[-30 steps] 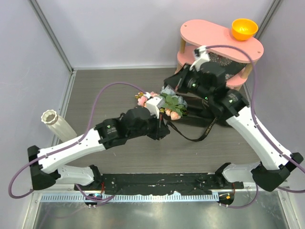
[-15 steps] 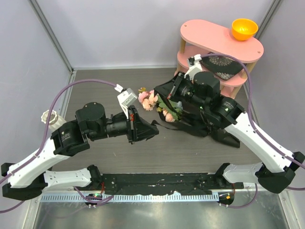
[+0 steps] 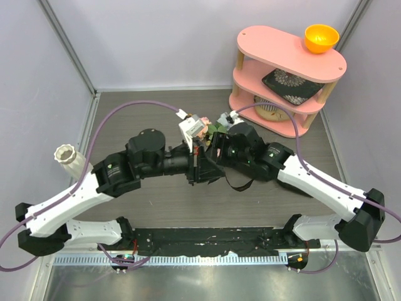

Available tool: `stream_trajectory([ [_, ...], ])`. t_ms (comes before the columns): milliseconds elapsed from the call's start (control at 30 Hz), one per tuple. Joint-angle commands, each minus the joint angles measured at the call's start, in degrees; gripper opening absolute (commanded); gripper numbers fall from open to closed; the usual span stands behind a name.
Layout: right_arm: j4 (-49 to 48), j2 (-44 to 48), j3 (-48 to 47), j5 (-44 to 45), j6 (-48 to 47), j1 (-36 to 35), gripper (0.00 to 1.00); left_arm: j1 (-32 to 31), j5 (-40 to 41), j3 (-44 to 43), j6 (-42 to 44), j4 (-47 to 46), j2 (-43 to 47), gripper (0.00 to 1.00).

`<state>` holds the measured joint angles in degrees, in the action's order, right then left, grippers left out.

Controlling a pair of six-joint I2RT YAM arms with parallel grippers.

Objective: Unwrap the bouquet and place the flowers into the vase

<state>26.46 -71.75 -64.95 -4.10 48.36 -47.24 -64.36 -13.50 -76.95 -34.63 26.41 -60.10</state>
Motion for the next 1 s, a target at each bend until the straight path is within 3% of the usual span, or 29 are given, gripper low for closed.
stream_trajectory([
  [0,11.3,9.9,0.8,16.0,-5.8,1.0,0.76,0.3,2.5,-8.4,-0.1,-1.1,-5.3,0.00],
  [67,16.9,15.3,2.4,25.7,-4.9,5.7,0.78,0.4,7.5,-14.8,0.6,4.0,-10.2,0.00],
  [167,25.5,22.9,3.4,32.6,-2.4,15.2,0.80,2.2,9.3,-22.7,0.3,8.1,-15.6,0.00],
  [300,30.4,30.0,7.1,38.4,1.6,22.0,0.84,8.4,-0.2,-29.6,-3.7,8.0,-27.1,0.00],
  [433,33.6,34.0,10.8,43.6,6.1,22.5,0.80,13.5,-9.0,-43.4,-6.8,6.5,-40.7,0.00],
  [533,32.8,34.0,14.3,43.8,7.5,22.6,0.64,15.1,-11.9,-58.5,-6.9,5.2,-52.7,0.00],
  [567,31.6,33.8,15.4,42.9,7.8,22.6,0.49,15.5,-11.8,-61.7,-6.1,4.1,-55.2,0.00],
  [600,30.1,33.7,16.4,41.9,7.9,22.6,0.42,15.8,-11.1,-66.8,-6.0,2.9,-57.8,0.00],
  [667,26.3,32.6,18.8,40.5,8.3,22.7,0.29,16.3,-7.1,-69.6,-5.6,-1.5,-62.8,0.00],
  [767,23.5,30.4,20.0,41.1,7.2,23.2,0.24,17.9,-2.3,-69.2,-6.6,-8.6,-66.4,0.00],
  [933,18.1,24.3,21.6,37.9,3.7,26.5,0.20,20.9,-2.7,-68.8,-12.7,-22.8,-69.9,0.00],
  [967,17.4,23.6,21.6,35.2,3.1,27.9,0.06,20.9,-2.3,-68.3,-13.3,-25.0,-69.8,0.00],
])
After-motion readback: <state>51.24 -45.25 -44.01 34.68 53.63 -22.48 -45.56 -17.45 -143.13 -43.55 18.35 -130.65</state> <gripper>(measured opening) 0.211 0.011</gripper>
